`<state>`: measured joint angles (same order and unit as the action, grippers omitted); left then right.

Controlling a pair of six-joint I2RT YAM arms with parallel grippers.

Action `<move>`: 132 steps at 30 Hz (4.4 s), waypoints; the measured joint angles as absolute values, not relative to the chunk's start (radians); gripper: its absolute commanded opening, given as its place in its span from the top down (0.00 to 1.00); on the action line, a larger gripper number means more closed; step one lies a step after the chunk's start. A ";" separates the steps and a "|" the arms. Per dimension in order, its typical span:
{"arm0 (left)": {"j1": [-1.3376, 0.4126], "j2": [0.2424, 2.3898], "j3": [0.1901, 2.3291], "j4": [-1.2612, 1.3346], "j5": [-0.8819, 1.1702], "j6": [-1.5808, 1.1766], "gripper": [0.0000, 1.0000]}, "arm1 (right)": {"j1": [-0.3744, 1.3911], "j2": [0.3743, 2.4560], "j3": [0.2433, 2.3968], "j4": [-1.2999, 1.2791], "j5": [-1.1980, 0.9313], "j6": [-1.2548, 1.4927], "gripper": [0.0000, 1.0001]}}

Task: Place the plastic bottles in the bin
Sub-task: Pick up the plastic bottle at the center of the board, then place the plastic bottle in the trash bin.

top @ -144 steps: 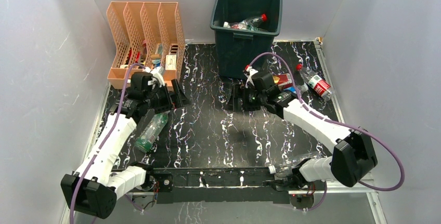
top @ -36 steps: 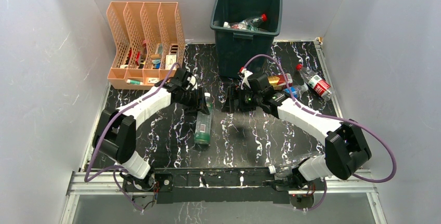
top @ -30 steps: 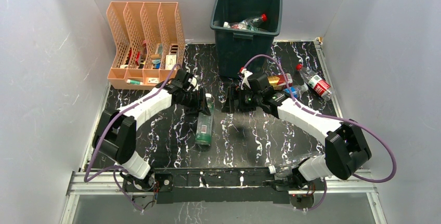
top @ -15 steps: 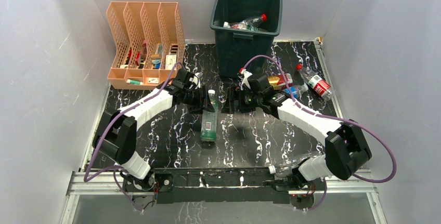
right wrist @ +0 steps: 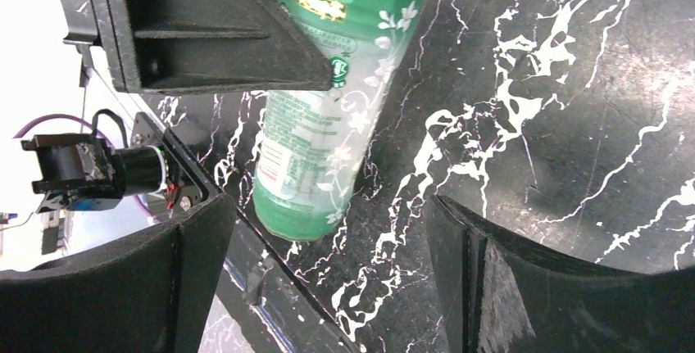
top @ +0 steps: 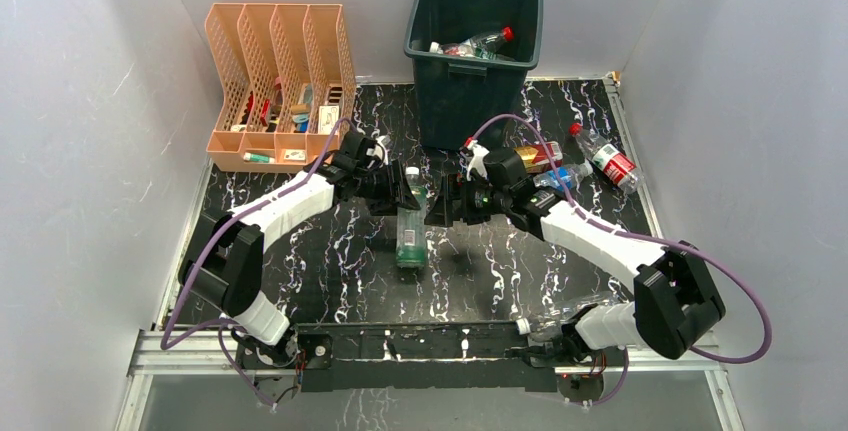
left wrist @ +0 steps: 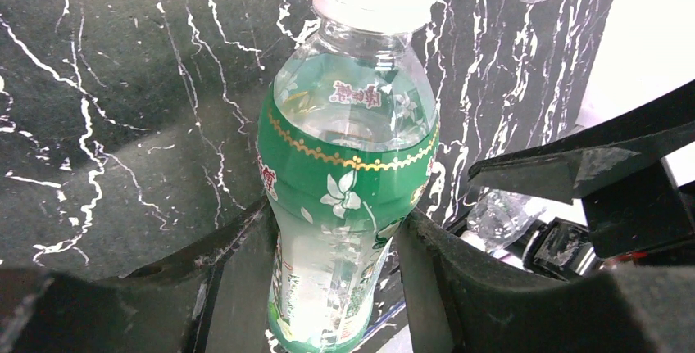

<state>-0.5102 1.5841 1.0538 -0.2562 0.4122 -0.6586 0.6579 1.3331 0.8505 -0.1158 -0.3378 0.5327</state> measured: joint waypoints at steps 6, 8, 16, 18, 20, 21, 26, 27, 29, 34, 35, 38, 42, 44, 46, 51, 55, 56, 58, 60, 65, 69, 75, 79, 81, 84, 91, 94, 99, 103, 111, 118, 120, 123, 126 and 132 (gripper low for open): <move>-0.527 1.584 1.069 -0.217 0.412 -0.717 0.73 | 0.663 1.328 0.829 -0.076 -0.365 0.553 0.02; -0.534 1.584 1.079 -0.204 0.412 -0.735 0.73 | 0.667 1.328 0.819 -0.064 -0.371 0.558 0.02; -0.549 1.584 1.097 -0.137 0.411 -0.797 0.72 | 0.714 1.339 0.808 -0.035 -0.377 0.573 0.02; -0.549 1.584 1.097 -0.131 0.412 -0.809 0.72 | 0.722 1.353 0.808 -0.029 -0.377 0.574 0.02; -0.550 1.584 1.097 -0.115 0.413 -0.824 0.72 | 0.723 1.369 0.808 -0.026 -0.376 0.575 0.02; -0.551 1.584 1.097 -0.107 0.414 -0.832 0.72 | 0.725 1.378 0.808 -0.026 -0.376 0.577 0.02; -0.554 1.583 1.088 -0.046 0.433 -0.878 0.71 | 0.730 1.405 0.809 -0.027 -0.367 0.579 0.04; -0.554 1.583 1.087 -0.045 0.434 -0.879 0.71 | 0.730 1.410 0.809 -0.027 -0.363 0.582 0.07; -0.555 1.577 1.072 -0.027 0.435 -0.893 0.71 | 0.730 1.412 0.809 -0.026 -0.356 0.588 0.17; -0.556 1.571 1.056 -0.014 0.434 -0.905 0.58 | 0.730 1.417 0.809 -0.026 -0.350 0.603 0.34; -0.556 1.571 1.055 -0.013 0.434 -0.905 0.56 | 0.730 1.417 0.809 -0.026 -0.350 0.604 0.36; -0.556 1.571 1.055 -0.012 0.434 -0.902 0.46 | 0.730 1.417 0.810 -0.027 -0.350 0.605 0.45; -0.556 1.571 1.055 -0.008 0.434 -0.896 0.36 | 0.730 1.417 0.814 -0.035 -0.343 0.603 0.54; -0.557 1.571 1.055 -0.008 0.434 -0.896 0.30 | 0.730 1.416 0.818 -0.043 -0.337 0.599 0.55; -0.558 1.571 1.055 -0.009 0.434 -0.892 0.24 | 0.730 1.416 0.823 -0.052 -0.330 0.597 0.54; -0.560 1.564 1.055 -0.033 0.426 -0.868 0.02 | 0.730 1.407 0.824 -0.066 -0.310 0.591 0.54; -0.561 1.541 1.056 -0.078 0.382 -0.848 0.02 | 0.730 1.383 0.824 -0.091 -0.291 0.582 0.54; -0.562 1.530 1.056 -0.091 0.369 -0.844 0.02 | 0.730 1.378 0.824 -0.096 -0.287 0.579 0.54; -0.566 1.505 1.056 -0.109 0.345 -0.838 0.02 | 0.730 1.366 0.824 -0.108 -0.276 0.573 0.54; -0.571 1.470 1.056 -0.130 0.319 -0.830 0.02 | 0.730 1.357 0.825 -0.116 -0.263 0.570 0.54; -0.573 1.382 1.059 -0.192 0.265 -0.806 0.02 | 0.730 1.349 0.849 -0.145 -0.231 0.563 0.55; -0.573 1.330 1.078 -0.260 0.216 -0.782 0.02 | 0.730 1.344 0.891 -0.183 -0.200 0.549 0.55; -0.572 1.238 1.101 -0.361 0.143 -0.749 0.02 | 0.730 1.321 1.038 -0.270 -0.157 0.508 0.54; -0.571 1.175 1.099 -0.401 0.129 -0.743 0.02 | 0.730 1.321 1.184 -0.299 -0.141 0.466 0.53; -0.571 1.162 1.088 -0.397 0.132 -0.744 0.02 | 0.730 1.322 1.265 -0.306 -0.135 0.443 0.53; -0.571 1.162 1.052 -0.393 0.144 -0.744 0.02 | 0.728 1.336 1.394 -0.310 -0.131 0.414 0.52; -0.572 1.196 0.911 -0.357 0.206 -0.746 0.02 | 0.632 1.534 1.738 -0.220 -0.165 0.370 0.51; -0.574 1.202 0.868 -0.325 0.233 -0.755 0.02 | 0.548 1.681 1.893 -0.194 -0.191 0.367 0.50; -0.588 1.190 0.828 -0.290 0.255 -0.770 0.02 | 0.418 1.877 2.054 -0.173 -0.239 0.390 0.50; -0.596 1.179 0.824 -0.277 0.266 -0.778 0.02 | 0.326 1.971 2.113 -0.170 -0.277 0.420 0.45; -0.606 1.177 0.824 -0.257 0.278 -0.785 0.02 | 0.228 2.070 2.273 -0.187 -0.325 0.442 0.24; -0.606 1.242 0.830 -0.214 0.305 -0.779 0.02 | 0.238 2.075 2.295 -0.204 -0.353 0.437 0.02; -0.606 1.279 0.837 -0.204 0.315 -0.772 0.02 | 0.240 2.077 2.294 -0.221 -0.354 0.427 0.02; -0.606 1.325 0.847 -0.189 0.330 -0.760 0.02 | 0.241 2.078 2.292 -0.244 -0.350 0.411 0.02; -0.606 1.359 0.863 -0.174 0.344 -0.751 0.02 | 0.241 2.078 2.292 -0.246 -0.350 0.395 0.02; -0.606 1.401 0.873 -0.147 0.368 -0.740 0.02 | 0.241 2.078 2.283 -0.259 -0.345 0.373 0.02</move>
<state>-0.6064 1.4010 0.8726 -0.1474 0.3676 -0.7403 0.2405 2.0781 2.2833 -0.2588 -0.3450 0.3729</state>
